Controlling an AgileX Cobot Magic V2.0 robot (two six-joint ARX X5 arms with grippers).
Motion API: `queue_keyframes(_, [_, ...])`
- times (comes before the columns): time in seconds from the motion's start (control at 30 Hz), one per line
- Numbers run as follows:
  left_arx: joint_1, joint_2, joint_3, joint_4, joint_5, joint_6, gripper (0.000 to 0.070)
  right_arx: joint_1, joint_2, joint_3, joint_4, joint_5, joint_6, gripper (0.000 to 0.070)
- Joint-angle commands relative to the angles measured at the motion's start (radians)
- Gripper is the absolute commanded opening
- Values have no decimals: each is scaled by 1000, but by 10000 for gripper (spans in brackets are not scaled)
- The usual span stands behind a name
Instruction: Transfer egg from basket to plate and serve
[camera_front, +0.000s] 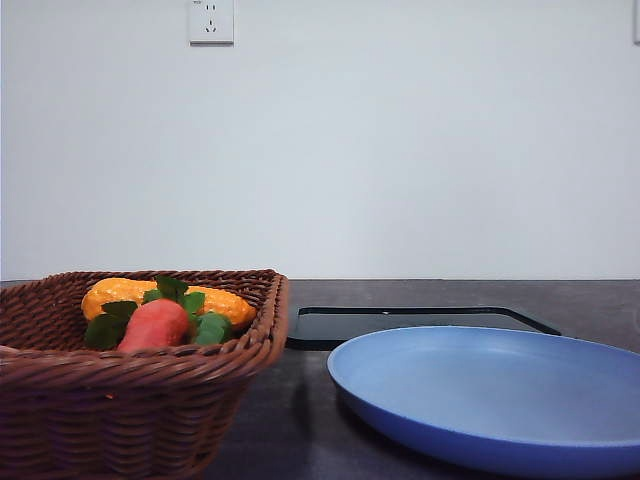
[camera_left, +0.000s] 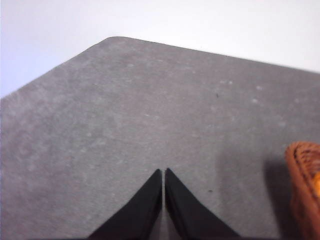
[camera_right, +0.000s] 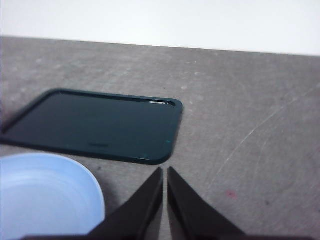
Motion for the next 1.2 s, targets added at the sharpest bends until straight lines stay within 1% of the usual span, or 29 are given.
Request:
queue_keyframes(0.0, [0, -2, -13, 5, 1, -112, 3, -2, -1, -3, -3, 0, 166, 0])
queue_keyframes(0.03, [0, -2, -13, 6, 1, -145, 3, -2, -1, -1, -1, 0, 215, 0])
queue_keyframes(0.13, [0, -2, -13, 17, 1, -215, 3, -2, -1, 1, 7, -1, 310, 0])
queue_keyframes(0.17, [0, -2, -12, 15, 2, -226, 3, -2, -1, 6, 6, -1, 335, 0])
queue_keyframes(0.3, [0, -1, 14, 9, 31, -226, 0, -2, -1, 51, -17, 2, 424, 0])
queue_keyframes(0.37, [0, 3, 46, 3, 34, -226, 0, -3, 0, 90, -52, 9, 443, 0])
queue_keyframes(0.43, [0, 15, 94, -18, 58, -227, 0, -3, 8, 145, -108, 35, 449, 0])
queue_keyframes(0.57, [0, 86, 210, -88, 129, -233, 0, -3, 56, 265, -198, 53, 444, 0])
queue_keyframes(0.67, [0, 167, 296, -123, 199, -228, 0, -3, 115, 350, -224, 53, 404, 0])
queue_keyframes(0.77, [0, 261, 376, -131, 296, -209, 0, -3, 192, 433, -252, 52, 371, 0])
queue_keyframes(0.8, [0, 291, 401, -131, 336, -187, 0, -3, 221, 460, -269, 50, 371, 0])
queue_keyframes(0.87, [0, 356, 452, -132, 426, -110, 0, -3, 290, 519, -312, 38, 362, 0])
queue_keyframes(0.9, [0, 391, 481, -137, 479, -66, 0, -3, 329, 551, -337, 18, 344, 0])
queue_keyframes(0.97, [0, 454, 536, -165, 540, -11, 0, -3, 398, 606, -384, -21, 303, 0])
queue_keyframes(1.07, [-1, 550, 630, -255, 559, 36, 0, -3, 502, 693, -474, -78, 239, 0])
queue_keyframes(1.17, [-15, 643, 718, -359, 573, 100, 0, -2, 600, 774, -581, -136, 184, 0])
